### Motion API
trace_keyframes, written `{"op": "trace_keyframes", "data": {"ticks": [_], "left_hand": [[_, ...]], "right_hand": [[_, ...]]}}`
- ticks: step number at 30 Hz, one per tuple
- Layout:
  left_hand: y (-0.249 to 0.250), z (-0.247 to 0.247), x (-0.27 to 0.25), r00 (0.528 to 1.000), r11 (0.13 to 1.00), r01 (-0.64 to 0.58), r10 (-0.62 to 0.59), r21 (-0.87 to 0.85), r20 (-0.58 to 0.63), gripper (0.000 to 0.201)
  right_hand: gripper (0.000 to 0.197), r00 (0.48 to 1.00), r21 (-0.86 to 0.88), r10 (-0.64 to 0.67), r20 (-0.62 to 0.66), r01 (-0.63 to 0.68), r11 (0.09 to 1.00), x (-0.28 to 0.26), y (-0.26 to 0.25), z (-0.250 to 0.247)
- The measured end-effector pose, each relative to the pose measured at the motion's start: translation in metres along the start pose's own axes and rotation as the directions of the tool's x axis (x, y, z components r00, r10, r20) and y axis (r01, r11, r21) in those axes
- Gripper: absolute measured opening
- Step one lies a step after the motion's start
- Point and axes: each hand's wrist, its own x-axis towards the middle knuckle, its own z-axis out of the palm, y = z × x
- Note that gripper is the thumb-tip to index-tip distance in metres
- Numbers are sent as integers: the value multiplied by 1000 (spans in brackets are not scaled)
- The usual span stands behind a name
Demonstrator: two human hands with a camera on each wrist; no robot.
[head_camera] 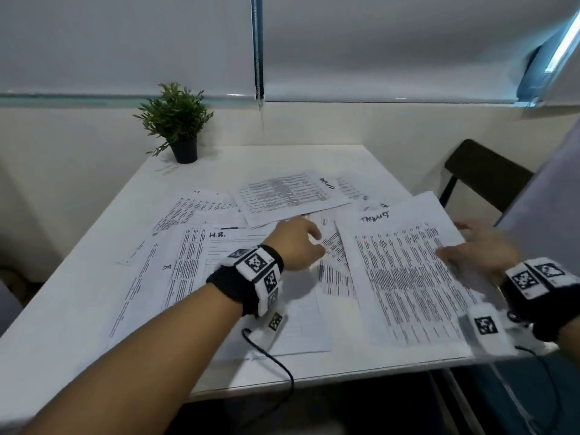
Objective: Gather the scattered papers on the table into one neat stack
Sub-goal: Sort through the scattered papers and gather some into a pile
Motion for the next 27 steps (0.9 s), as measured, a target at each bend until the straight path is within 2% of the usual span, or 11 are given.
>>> {"op": "trace_keyframes", "data": {"ticks": [2,4,6,8,11,13,15,17,19,23,27], "left_hand": [[-17,-15,-6,999,997,46,-46,62,0,36],[-34,-32,-11,994,988,112,-111,110,-16,35],[-50,-47,-18,985,968,171,-172,184,-12,36],[-63,-59,-24,975,946,206,-220,250,29,36],[-76,-74,-31,965,945,243,-259,221,48,33],[-81,-82,-36,961,949,274,-278,159,0,34],[-85,-89,-44,953,935,302,-296,188,-61,32],[-90,-92,-52,942,895,336,-323,294,-93,30],[-95,-91,-59,927,838,368,-362,402,-95,43],[-99,-84,-73,910,798,363,-414,481,0,66],[-102,-75,-75,928,797,314,-373,516,13,61]], "right_hand": [[83,999,-191,32,29,-26,981,13,20,8],[94,999,-252,4,-32,-12,968,19,33,15],[84,992,-297,-74,-101,41,954,-10,8,10],[69,974,-325,-197,-114,151,934,-34,-18,5],[56,947,-210,-321,7,316,925,-72,-57,6],[44,916,-109,-386,111,398,911,-94,-85,20],[47,877,-108,-434,208,462,880,-110,-112,42],[61,854,-166,-433,288,490,856,-113,-133,68],[70,857,-237,-380,348,472,849,-108,-148,92],[63,867,-284,-332,372,447,849,-100,-170,122],[59,888,-230,-306,343,396,889,-95,-178,139]]}}
